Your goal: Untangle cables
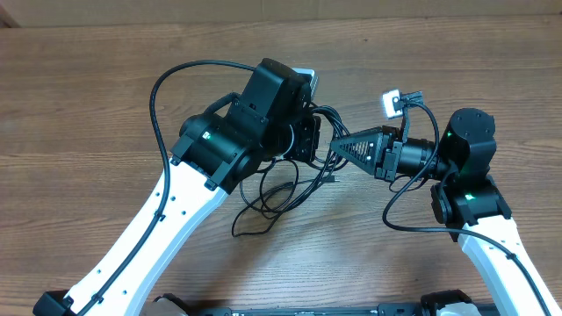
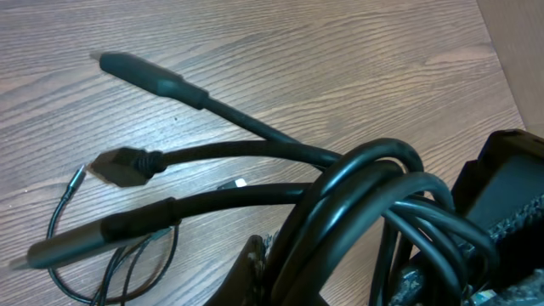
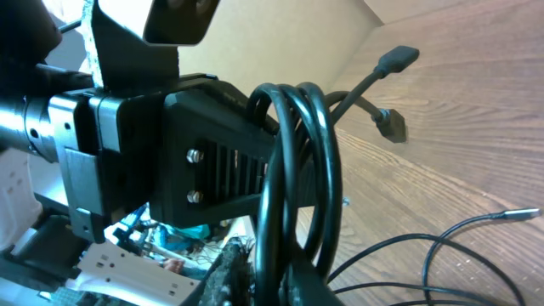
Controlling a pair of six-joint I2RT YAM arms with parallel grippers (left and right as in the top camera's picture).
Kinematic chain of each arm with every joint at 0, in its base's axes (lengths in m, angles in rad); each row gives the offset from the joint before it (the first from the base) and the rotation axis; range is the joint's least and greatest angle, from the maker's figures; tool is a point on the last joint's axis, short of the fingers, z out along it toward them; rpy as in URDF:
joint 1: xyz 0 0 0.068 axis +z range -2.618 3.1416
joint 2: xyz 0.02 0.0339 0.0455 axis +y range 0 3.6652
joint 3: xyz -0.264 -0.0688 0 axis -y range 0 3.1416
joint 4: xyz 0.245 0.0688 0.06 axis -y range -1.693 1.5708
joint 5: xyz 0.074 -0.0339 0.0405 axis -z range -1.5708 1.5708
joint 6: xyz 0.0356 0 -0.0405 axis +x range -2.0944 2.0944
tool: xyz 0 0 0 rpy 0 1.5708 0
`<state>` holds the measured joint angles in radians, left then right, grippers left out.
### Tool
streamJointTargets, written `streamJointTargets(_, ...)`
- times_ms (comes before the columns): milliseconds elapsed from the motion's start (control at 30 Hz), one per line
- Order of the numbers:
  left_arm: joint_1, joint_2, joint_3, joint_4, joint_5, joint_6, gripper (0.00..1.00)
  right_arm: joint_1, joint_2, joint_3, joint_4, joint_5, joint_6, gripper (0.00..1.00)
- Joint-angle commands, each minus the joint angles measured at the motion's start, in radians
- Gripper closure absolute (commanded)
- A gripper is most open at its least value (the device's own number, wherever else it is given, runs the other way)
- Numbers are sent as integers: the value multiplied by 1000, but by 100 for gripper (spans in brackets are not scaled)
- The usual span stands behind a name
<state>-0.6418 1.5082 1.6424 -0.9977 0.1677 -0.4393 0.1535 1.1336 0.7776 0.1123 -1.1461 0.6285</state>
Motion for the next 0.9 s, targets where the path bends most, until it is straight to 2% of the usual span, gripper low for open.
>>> streamJointTargets(0,-8,-1,10,8,10,-14,96,12,-5,7,4,2,-10,91)
streamJointTargets(100,-6,-1,10,7,8,-10,96,12,-5,7,5,2,-10,91)
streamJointTargets(133,-6,-1,10,7,6,-10,96,12,-5,7,5,2,-10,86)
streamJointTargets(267,-6,-1,10,2,2,14,96,12,-5,7,5,12,-9,53)
streamJointTargets(567,-6,-1,10,-69,-58,13,96,12,-5,7,10,174,-10,50)
streamJointTargets(867,-6,-1,10,-72,-67,12,96,12,-5,7,38,173,-9,52)
